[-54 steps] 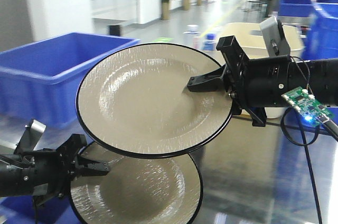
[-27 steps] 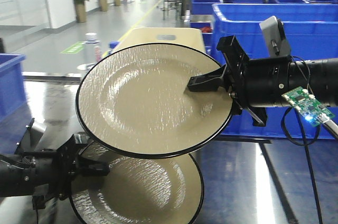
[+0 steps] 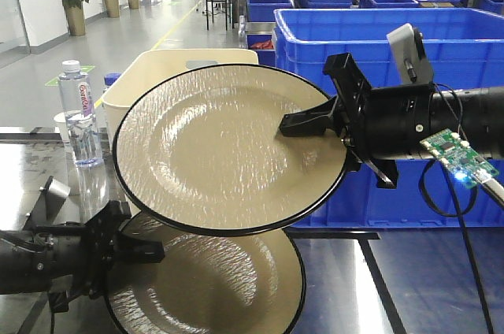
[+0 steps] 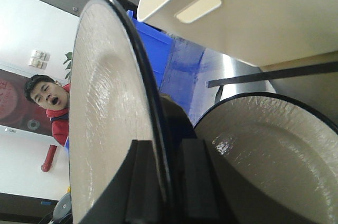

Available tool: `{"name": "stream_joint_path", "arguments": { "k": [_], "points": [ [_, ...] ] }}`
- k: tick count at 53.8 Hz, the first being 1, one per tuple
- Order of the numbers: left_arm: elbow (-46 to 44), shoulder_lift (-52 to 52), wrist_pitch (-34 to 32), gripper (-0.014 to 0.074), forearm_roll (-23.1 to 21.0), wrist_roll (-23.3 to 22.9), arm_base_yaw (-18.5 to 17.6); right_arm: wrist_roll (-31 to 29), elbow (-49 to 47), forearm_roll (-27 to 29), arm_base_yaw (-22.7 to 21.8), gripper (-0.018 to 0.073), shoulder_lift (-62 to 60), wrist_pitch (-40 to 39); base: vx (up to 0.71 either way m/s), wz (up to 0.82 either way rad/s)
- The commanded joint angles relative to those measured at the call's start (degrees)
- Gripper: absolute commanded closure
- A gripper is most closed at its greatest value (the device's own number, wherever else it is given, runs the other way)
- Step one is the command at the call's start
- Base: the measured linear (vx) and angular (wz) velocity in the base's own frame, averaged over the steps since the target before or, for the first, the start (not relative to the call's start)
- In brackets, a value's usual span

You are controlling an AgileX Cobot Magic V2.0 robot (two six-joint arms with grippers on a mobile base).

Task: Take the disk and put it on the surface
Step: 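Hold both plates while the base drives up to the steel table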

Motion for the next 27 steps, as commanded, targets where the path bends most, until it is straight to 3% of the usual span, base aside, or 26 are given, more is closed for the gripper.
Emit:
{"name": "stream_joint_path", "arguments": {
  "k": [1,27],
  "points": [
    [-1.69,-2.57,1.88,0.0598,-6.34,-0.95,-0.11,0.46,-2.41,6.6,-0.37,0.0567,-2.54,-2.39,0.14,0.02],
    [-1.69,-2.57,1.88,0.0598,-6.34,-0.95,-0.11,0.46,-2.41,6.6,-0.37,0.0567,-2.54,-2.56,0.07,-0.01]
  ]
}}
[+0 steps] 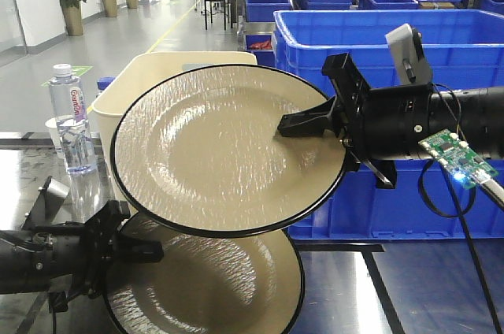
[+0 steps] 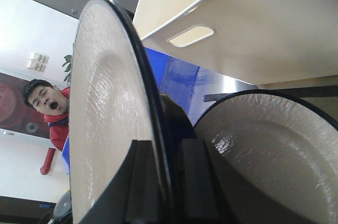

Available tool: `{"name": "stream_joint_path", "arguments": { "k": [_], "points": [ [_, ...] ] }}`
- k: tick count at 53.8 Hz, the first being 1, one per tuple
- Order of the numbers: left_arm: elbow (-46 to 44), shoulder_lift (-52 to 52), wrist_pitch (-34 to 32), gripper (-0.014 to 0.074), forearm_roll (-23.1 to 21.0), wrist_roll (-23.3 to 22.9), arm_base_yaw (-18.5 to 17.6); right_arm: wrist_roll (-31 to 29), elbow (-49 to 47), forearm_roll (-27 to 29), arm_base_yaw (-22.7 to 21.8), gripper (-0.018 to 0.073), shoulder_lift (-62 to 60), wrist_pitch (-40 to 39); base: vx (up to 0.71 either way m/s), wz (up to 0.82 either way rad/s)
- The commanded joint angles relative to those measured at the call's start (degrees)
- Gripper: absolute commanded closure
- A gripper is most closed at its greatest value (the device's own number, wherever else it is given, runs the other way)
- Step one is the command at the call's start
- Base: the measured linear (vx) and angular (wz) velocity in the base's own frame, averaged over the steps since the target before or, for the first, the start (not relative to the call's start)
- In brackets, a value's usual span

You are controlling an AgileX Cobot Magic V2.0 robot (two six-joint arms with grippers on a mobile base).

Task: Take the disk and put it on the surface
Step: 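Hold both plates while the base drives up to the steel table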

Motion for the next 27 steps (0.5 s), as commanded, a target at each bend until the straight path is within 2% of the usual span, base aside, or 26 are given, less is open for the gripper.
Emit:
{"name": "stream_joint_path", "arguments": {
  "k": [1,27],
  "points": [
    [-1.69,-2.57,1.88,0.0598,-6.34,-0.95,-0.11,0.46,-2.41,6.6,-0.37,0.0567,-2.54,-2.56,0.01,-0.01],
    [-1.69,-2.57,1.8,0.0596,-6.47,-0.95,-0.11,0.46,-2.41,6.6,-0.37,0.0567,-2.54,-2.56,0.0,0.0]
  ]
}}
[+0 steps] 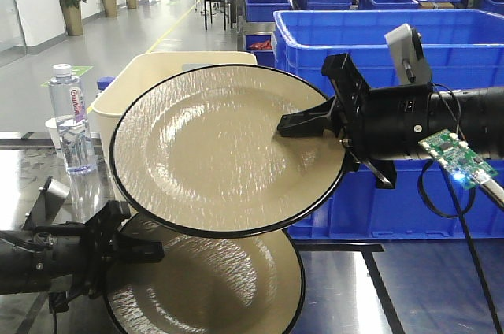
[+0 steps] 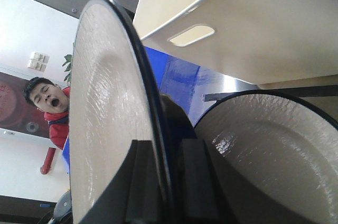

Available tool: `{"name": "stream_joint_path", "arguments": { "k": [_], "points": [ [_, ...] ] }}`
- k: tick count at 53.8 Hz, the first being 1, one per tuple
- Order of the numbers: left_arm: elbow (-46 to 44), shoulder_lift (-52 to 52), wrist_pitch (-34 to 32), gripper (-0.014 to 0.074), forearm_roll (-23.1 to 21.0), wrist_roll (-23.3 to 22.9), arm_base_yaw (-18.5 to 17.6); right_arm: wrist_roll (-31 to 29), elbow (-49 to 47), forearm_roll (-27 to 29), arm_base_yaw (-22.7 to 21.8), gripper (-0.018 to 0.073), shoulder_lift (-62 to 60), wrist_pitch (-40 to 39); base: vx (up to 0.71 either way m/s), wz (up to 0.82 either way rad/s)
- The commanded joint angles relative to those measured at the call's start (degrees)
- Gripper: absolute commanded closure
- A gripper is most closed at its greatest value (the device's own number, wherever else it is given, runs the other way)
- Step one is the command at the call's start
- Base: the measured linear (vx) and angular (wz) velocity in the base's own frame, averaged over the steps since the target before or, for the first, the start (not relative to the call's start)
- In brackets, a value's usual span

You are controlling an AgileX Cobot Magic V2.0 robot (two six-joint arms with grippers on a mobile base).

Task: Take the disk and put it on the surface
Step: 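Hold both plates while the base drives up to the steel table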

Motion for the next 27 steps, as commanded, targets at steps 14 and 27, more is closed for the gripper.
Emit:
{"name": "stream_joint_path", "arguments": {
  "k": [14,27],
  "points": [
    [-1.69,-2.57,2.04,0.0596,-5.9,-0.95,-0.11,0.46,-2.41,6.6,-0.37,0.0567,-2.54,-2.56,0.0,0.0],
    [-1.69,-0.58,1.53,0.0596,-2.01,-0.94,-0.87,0.46,-2.41,6.6,-0.37,0.0567,-2.54,-2.94,0.0,0.0]
  ]
}}
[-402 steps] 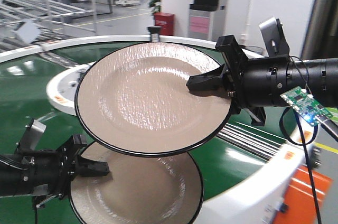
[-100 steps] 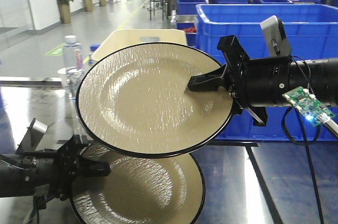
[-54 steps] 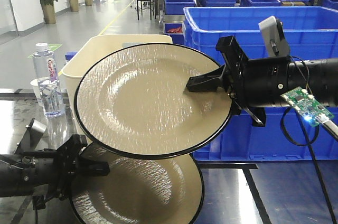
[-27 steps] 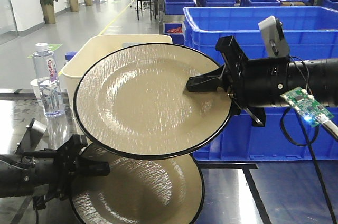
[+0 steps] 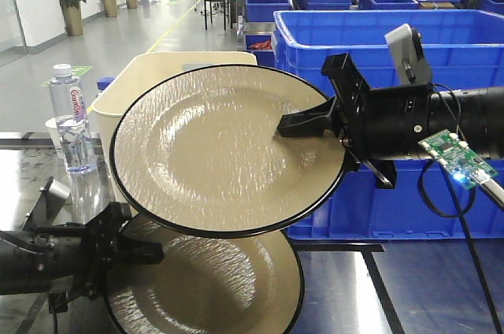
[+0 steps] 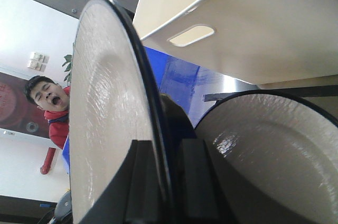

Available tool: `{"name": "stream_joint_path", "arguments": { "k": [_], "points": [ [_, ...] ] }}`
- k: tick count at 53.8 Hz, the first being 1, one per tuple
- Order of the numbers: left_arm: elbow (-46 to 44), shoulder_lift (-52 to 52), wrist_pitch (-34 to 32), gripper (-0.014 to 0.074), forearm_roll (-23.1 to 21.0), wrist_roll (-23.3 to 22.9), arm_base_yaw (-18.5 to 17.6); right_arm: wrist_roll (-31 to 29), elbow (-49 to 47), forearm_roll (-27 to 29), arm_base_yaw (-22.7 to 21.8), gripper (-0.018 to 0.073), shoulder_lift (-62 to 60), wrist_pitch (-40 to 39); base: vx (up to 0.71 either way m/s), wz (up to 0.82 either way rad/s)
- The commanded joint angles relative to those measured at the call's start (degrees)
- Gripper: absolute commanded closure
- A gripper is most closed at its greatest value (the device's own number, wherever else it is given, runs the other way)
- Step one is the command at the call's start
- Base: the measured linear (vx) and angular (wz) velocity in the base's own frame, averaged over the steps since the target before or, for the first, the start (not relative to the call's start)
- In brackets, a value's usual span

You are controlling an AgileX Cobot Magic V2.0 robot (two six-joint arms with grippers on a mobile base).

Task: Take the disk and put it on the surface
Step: 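Hold both plates while the base drives up to the steel table, then lower both plates onto the table in front of the cream bin, open grippers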

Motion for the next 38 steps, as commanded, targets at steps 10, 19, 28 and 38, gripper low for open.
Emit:
{"name": "stream_joint_path", "arguments": {
  "k": [10,19,28,38],
  "points": [
    [-1.69,1.04,3.0,0.0595,-0.75,-0.94,-2.59,0.46,-2.41,6.6,-0.37,0.0567,-2.54,-3.45,0.0,0.0],
    [-1.69,2.57,2.97,0.0587,1.0,-0.94,-4.43,0.46,-2.41,6.6,-0.37,0.0567,-2.54,-4.41,0.0,0.0],
    [-1.69,2.82,2.52,0.0548,6.36,-0.94,-4.37,0.34,-2.41,6.6,-0.37,0.0567,-2.54,-4.41,0.0,0.0],
    [-1.69,2.82,2.51,0.0417,13.24,-0.94,-4.37,0.34,-2.41,6.6,-0.37,0.0567,-2.54,-4.3,0.0,0.0]
  ]
}}
